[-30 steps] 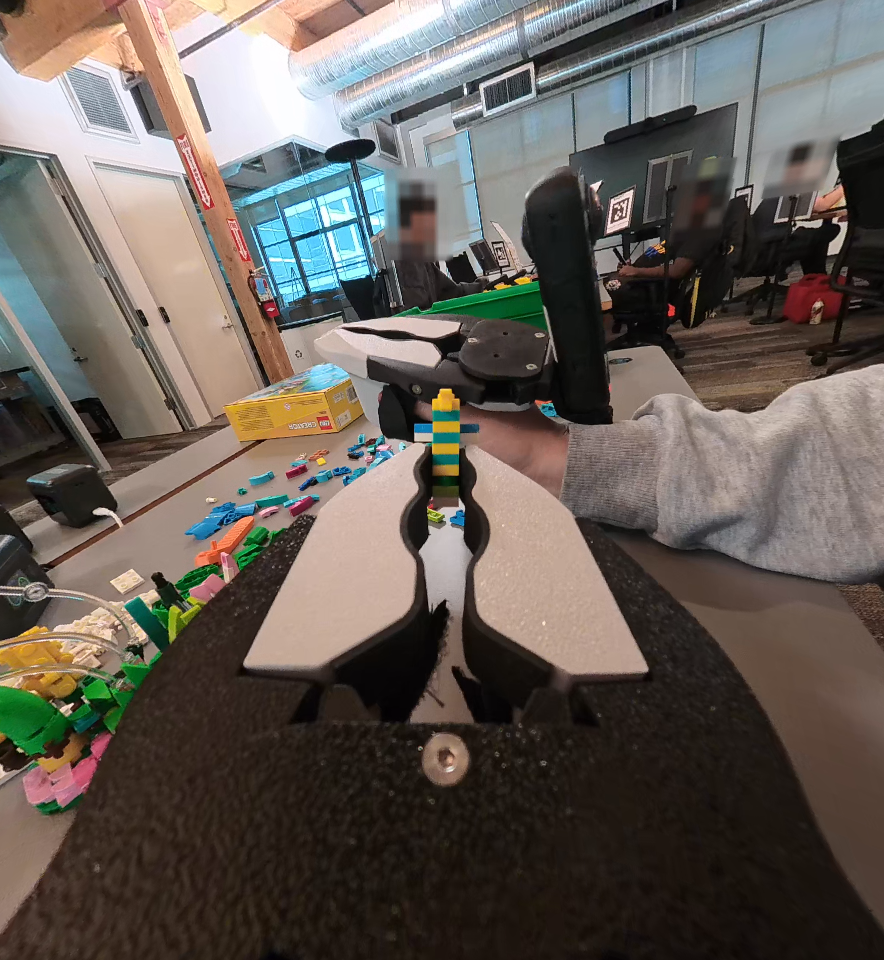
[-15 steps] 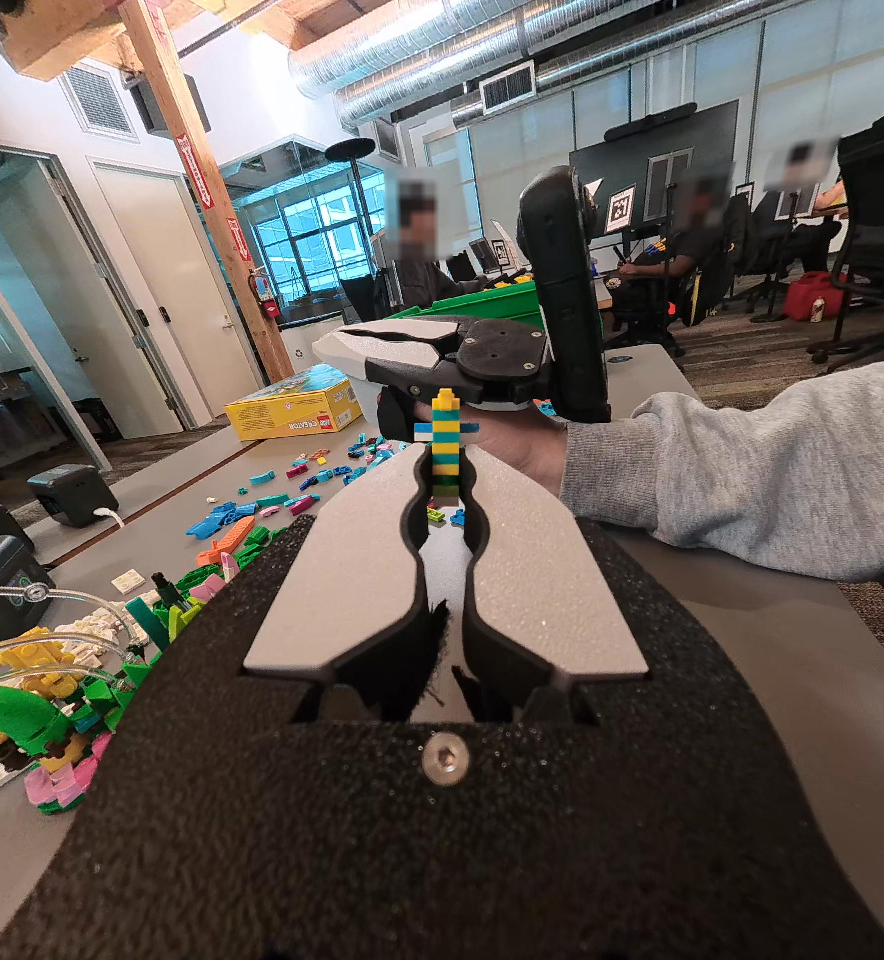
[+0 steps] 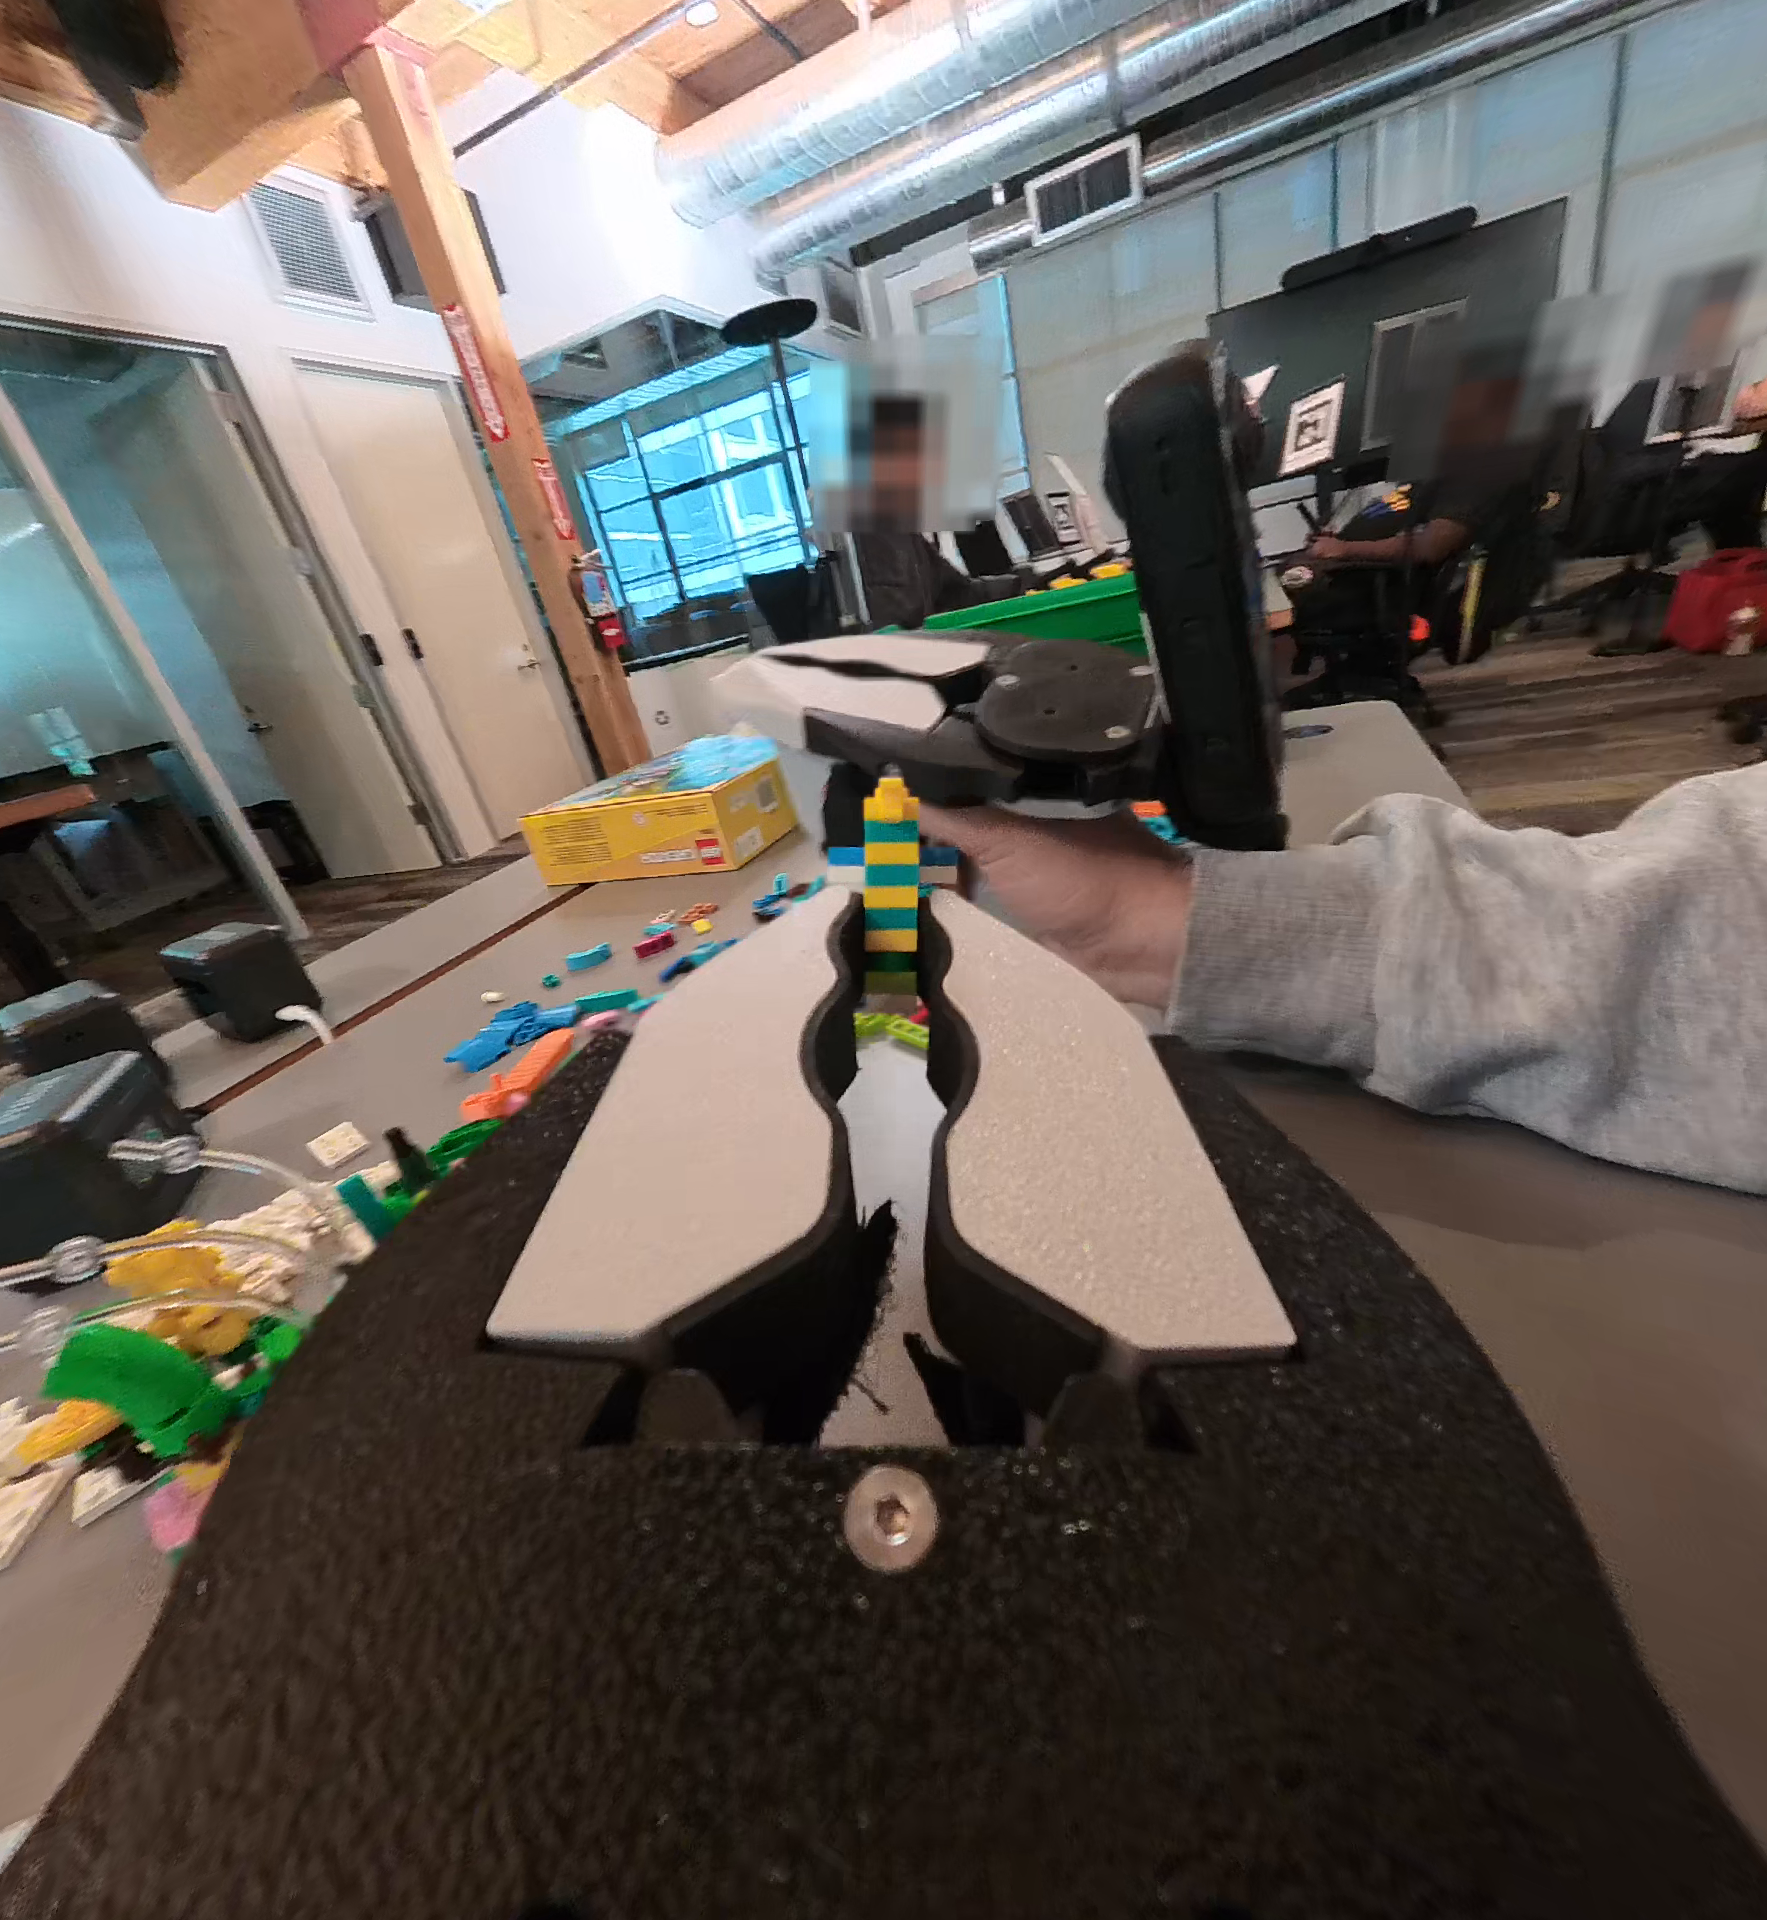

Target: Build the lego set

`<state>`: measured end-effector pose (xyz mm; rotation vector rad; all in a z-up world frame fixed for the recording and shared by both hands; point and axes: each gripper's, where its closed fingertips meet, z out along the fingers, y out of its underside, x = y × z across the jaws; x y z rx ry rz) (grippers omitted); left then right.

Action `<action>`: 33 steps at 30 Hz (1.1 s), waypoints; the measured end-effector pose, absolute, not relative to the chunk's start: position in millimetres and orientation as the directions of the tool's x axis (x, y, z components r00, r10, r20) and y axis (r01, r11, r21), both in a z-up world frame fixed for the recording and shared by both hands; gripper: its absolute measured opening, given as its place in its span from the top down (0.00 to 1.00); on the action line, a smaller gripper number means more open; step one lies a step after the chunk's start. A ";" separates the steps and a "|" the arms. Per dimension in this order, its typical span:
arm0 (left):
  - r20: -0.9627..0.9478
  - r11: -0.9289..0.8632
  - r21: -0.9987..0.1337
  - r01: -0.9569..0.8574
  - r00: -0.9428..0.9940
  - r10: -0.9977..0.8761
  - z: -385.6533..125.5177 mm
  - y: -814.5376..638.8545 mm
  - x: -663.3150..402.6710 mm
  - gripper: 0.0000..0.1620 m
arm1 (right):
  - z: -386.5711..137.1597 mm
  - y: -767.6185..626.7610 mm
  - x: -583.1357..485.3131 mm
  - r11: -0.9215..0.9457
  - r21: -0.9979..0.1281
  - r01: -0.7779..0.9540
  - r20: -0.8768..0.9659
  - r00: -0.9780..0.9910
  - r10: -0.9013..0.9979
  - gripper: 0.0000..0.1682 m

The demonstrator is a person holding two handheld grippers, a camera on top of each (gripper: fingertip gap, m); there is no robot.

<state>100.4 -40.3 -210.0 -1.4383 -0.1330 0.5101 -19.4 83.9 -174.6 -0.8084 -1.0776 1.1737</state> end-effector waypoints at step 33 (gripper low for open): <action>-0.153 0.060 -0.976 -0.210 0.851 0.502 -209.1 -54.2 81.6 0.95 | -197.2 171.3 -3.5 0.560 -0.813 0.160 0.535 -0.175 0.827 0.99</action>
